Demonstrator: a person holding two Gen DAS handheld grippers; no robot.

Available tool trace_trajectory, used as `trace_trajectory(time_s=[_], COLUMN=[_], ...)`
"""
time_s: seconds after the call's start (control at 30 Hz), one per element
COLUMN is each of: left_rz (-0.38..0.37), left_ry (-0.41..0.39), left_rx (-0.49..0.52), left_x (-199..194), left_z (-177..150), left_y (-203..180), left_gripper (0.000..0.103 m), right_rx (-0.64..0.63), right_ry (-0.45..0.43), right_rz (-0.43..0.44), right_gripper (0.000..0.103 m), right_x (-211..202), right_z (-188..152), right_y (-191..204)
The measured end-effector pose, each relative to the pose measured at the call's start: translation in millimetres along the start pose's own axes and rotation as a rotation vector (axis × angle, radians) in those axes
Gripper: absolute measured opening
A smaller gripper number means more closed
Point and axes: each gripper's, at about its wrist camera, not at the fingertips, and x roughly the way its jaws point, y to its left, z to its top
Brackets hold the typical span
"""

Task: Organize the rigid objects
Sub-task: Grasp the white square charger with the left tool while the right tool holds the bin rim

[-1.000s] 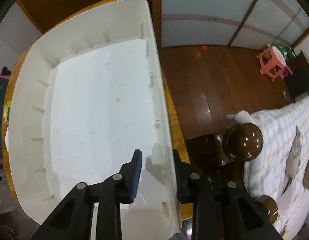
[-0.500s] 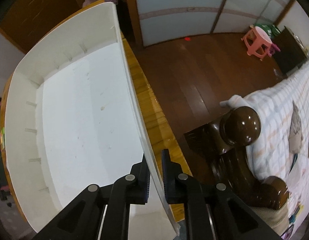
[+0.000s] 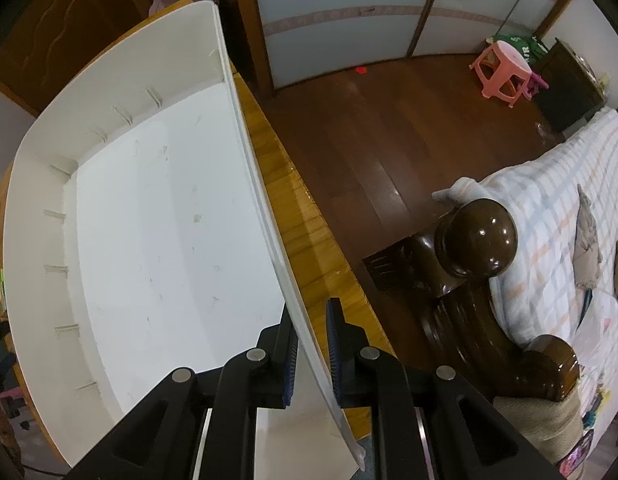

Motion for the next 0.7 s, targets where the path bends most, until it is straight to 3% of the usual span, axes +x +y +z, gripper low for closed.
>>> trace_trajectory(time_s=[0.13, 0.37, 0.7], left_rz=[0.039, 0.042, 0.054], left_ry=[0.007, 0.002, -0.015], left_rx=[-0.042, -0.133, -0.139], left_x=[9, 17, 20], left_z=[1, 5, -4], left_y=[-3, 3, 14], left_gripper=[0.063, 0.062, 0.061], right_rx=[-0.018, -0.011, -0.041], right_ry=[0.024, 0.052, 0.051], right_rz=[-0.004, 0.039, 0.042], right_gripper=[0.011, 0.009, 0.009], right_x=[4, 3, 2], right_z=[1, -2, -5], right_y=[1, 0, 5])
